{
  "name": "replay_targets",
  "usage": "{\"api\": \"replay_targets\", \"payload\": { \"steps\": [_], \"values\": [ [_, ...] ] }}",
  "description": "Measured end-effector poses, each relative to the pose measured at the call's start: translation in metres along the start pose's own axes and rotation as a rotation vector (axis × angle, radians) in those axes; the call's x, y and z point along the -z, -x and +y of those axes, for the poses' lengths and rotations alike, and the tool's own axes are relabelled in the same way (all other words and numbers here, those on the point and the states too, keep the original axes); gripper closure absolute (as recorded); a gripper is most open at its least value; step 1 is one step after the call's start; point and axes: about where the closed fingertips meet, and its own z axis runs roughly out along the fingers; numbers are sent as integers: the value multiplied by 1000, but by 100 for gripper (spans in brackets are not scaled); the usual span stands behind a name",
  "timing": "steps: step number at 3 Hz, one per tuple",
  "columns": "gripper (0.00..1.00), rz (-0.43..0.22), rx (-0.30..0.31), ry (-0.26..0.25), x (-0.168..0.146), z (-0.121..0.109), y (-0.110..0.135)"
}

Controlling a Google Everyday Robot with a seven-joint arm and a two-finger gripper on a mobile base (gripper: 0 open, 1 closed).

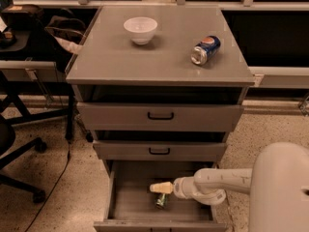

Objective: Pick green can from bottom drawer and place on counter

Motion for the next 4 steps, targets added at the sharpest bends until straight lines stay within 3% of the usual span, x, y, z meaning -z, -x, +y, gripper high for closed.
{"api": "replay_targets", "payload": {
  "steps": [4],
  "values": [
    [0,54,-90,-99,-75,-26,6]
  ]
}}
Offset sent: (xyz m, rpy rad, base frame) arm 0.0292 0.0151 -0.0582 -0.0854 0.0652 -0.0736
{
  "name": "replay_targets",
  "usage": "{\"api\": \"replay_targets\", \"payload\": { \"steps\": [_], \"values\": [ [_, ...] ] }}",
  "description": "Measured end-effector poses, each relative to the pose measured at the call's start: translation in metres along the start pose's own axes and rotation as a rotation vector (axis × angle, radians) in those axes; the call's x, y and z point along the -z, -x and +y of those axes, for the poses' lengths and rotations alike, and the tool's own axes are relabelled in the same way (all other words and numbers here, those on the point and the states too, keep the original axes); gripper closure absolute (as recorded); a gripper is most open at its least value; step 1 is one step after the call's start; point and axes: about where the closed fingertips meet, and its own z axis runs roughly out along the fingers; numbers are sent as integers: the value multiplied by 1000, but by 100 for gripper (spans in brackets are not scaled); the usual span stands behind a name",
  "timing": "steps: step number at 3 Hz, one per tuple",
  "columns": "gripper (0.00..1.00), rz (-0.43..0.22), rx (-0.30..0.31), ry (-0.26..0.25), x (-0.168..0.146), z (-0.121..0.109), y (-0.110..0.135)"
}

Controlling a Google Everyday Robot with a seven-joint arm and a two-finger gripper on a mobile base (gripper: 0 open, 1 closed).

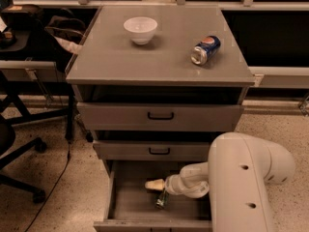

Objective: Pick green can from bottom drawer and place on counter

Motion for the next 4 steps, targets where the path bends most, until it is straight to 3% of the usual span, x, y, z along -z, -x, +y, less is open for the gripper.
{"api": "replay_targets", "payload": {
  "steps": [1,4],
  "values": [
    [0,5,-38,-32,-26,-14,-3],
    [0,8,-100,-90,-65,-30,-11]
  ]
}}
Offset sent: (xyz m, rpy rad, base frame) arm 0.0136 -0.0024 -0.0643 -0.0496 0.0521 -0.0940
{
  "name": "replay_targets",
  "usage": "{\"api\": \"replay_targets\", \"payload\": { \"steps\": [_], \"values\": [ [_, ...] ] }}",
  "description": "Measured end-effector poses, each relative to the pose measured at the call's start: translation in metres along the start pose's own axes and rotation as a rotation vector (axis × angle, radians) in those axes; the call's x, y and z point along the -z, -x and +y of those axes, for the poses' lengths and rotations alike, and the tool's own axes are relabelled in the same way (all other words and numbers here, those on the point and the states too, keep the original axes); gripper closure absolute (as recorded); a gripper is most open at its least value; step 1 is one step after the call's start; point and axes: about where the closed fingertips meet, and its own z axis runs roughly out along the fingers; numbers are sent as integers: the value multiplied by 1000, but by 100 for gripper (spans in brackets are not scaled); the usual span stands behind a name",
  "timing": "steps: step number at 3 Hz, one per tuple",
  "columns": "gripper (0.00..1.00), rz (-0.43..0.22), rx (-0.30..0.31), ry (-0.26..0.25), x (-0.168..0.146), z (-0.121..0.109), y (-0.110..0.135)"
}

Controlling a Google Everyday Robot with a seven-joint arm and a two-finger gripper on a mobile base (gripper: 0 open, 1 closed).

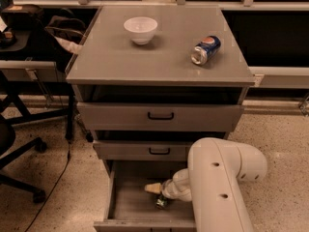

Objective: Pick green can from bottom drawer and place on counter

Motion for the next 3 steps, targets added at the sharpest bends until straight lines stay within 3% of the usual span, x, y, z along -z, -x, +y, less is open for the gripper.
{"api": "replay_targets", "payload": {
  "steps": [1,2,3],
  "values": [
    [0,2,-7,-6,-6,1,-1],
    [15,11,-9,-17,-13,2,-2],
    [39,11,-8,-17,-13,2,-2]
  ]
}}
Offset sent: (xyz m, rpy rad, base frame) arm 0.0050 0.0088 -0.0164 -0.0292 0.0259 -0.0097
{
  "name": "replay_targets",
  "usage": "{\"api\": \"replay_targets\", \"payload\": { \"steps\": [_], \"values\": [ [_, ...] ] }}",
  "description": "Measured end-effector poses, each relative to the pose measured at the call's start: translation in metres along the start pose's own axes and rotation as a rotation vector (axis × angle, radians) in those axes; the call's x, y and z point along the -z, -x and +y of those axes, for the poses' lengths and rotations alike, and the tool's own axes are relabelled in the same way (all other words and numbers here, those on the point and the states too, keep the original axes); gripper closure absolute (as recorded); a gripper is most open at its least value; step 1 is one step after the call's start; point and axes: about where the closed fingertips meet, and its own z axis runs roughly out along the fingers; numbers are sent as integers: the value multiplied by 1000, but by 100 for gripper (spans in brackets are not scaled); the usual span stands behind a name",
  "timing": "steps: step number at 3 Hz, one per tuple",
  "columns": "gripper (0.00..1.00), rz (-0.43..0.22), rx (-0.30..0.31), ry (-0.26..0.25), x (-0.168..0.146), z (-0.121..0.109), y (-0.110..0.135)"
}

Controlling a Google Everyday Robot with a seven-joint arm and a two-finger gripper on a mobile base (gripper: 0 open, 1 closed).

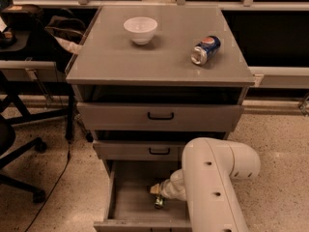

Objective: Pick green can from bottom drawer and place on counter

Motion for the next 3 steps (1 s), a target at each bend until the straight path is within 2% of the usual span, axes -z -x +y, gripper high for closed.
{"api": "replay_targets", "payload": {
  "steps": [2,3],
  "values": [
    [85,0,0,0,0,0,0],
    [100,0,0,0,0,0,0]
  ]
}}
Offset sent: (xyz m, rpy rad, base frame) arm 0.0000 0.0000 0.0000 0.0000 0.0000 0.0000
